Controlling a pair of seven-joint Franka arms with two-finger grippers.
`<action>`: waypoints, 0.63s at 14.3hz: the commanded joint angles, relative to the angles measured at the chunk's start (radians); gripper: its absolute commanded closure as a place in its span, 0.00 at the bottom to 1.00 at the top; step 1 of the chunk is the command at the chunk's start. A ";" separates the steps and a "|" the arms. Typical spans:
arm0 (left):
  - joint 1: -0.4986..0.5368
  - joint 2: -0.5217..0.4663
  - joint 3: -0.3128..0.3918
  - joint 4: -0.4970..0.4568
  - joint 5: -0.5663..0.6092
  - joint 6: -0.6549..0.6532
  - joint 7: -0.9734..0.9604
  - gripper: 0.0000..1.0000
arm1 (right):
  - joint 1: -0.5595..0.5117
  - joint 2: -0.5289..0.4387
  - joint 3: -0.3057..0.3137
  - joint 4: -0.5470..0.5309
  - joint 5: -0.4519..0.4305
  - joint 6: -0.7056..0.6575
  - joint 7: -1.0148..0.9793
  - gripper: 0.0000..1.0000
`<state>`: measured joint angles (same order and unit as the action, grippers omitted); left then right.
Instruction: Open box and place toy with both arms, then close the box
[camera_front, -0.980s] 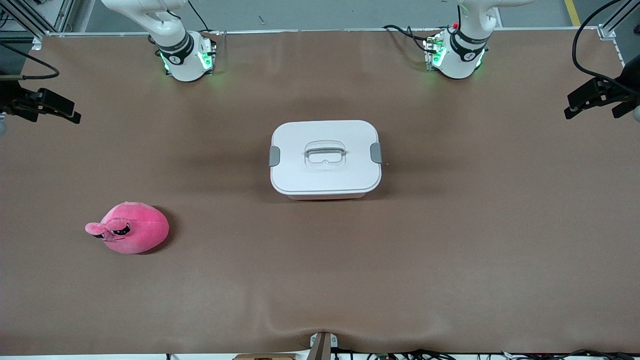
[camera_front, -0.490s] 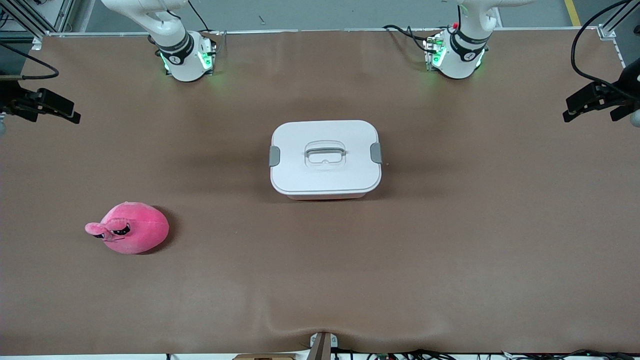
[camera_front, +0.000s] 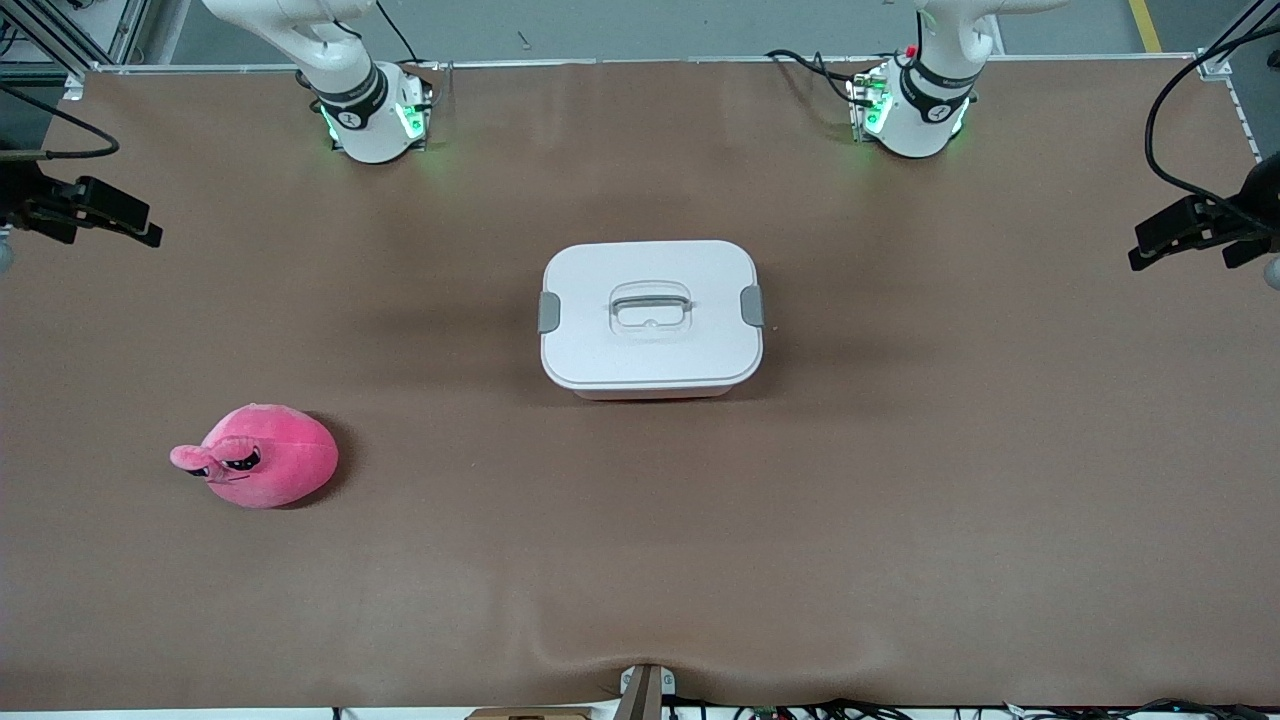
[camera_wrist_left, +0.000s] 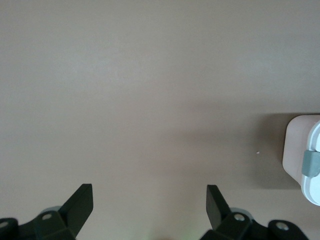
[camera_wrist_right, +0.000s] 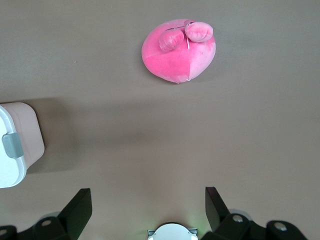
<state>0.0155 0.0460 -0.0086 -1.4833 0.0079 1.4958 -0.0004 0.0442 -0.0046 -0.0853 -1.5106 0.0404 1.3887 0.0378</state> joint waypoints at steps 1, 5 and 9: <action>0.004 0.035 0.012 0.044 0.017 -0.005 -0.004 0.00 | 0.000 -0.015 -0.001 -0.003 -0.010 -0.010 0.010 0.00; -0.017 0.049 0.006 0.046 0.012 0.001 -0.169 0.00 | -0.004 -0.012 -0.002 -0.003 -0.011 -0.007 0.008 0.00; -0.037 0.063 -0.043 0.046 0.007 0.003 -0.364 0.00 | -0.009 -0.011 -0.005 -0.002 -0.037 0.006 0.010 0.00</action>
<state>-0.0109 0.0896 -0.0303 -1.4666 0.0079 1.5042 -0.2772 0.0406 -0.0046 -0.0927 -1.5106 0.0166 1.3899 0.0378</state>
